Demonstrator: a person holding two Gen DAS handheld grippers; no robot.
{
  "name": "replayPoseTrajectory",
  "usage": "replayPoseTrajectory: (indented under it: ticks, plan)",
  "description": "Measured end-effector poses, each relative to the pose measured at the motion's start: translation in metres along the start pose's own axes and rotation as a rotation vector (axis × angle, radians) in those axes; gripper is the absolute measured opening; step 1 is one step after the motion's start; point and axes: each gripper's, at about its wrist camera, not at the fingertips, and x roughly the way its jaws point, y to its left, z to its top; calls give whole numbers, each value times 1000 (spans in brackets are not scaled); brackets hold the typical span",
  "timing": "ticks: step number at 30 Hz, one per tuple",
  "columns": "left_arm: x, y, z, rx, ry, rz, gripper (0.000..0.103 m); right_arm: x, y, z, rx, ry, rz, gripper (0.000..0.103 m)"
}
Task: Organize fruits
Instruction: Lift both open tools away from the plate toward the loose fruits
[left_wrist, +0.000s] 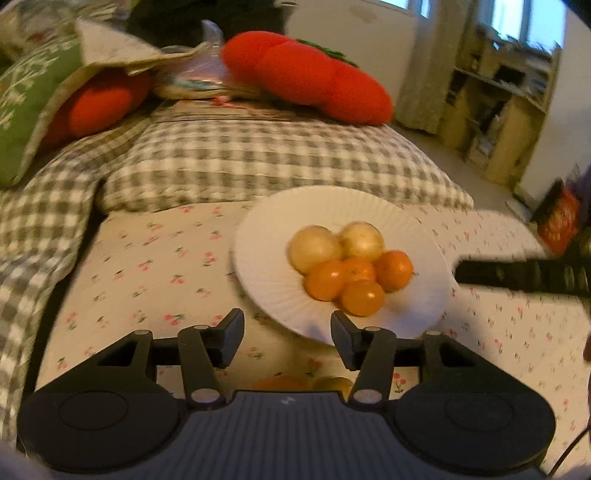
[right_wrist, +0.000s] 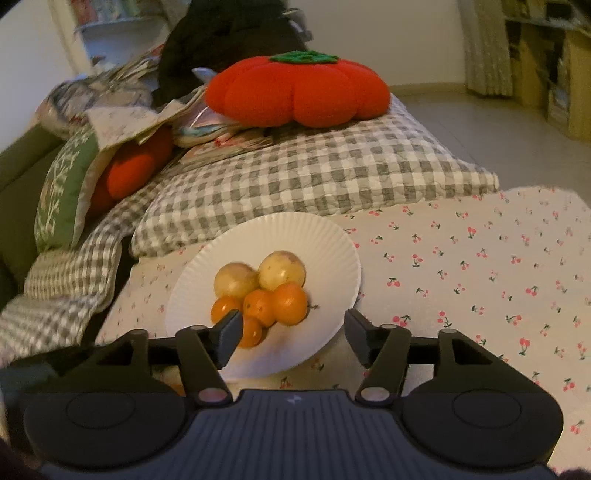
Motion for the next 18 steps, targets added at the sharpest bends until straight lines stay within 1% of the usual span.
replayPoseTrajectory:
  ticks: [1, 3, 7, 10, 13, 15, 18]
  plan:
    - [-4, 7, 1, -22, -7, 4, 51, -3, 2, -1, -19, -5, -4, 69]
    - [-12, 17, 1, -50, -18, 24, 54, -8, 7, -3, -53, -13, -6, 70]
    - [-25, 28, -6, -63, -10, 56, 55, -18, 13, -7, -79, -18, 12, 72]
    - [-33, 33, -11, -91, 2, 35, 57, -23, 20, -9, -106, -16, 19, 74]
    - [-41, 31, -13, -101, -1, 4, 65, -29, 28, -12, -148, -13, 43, 75]
    - [-46, 30, -15, -94, -6, 5, 71, -31, 33, -14, -179, -3, 69, 77]
    - [-52, 34, -21, -110, 3, 16, 72, -33, 42, -19, -232, 18, 101, 78]
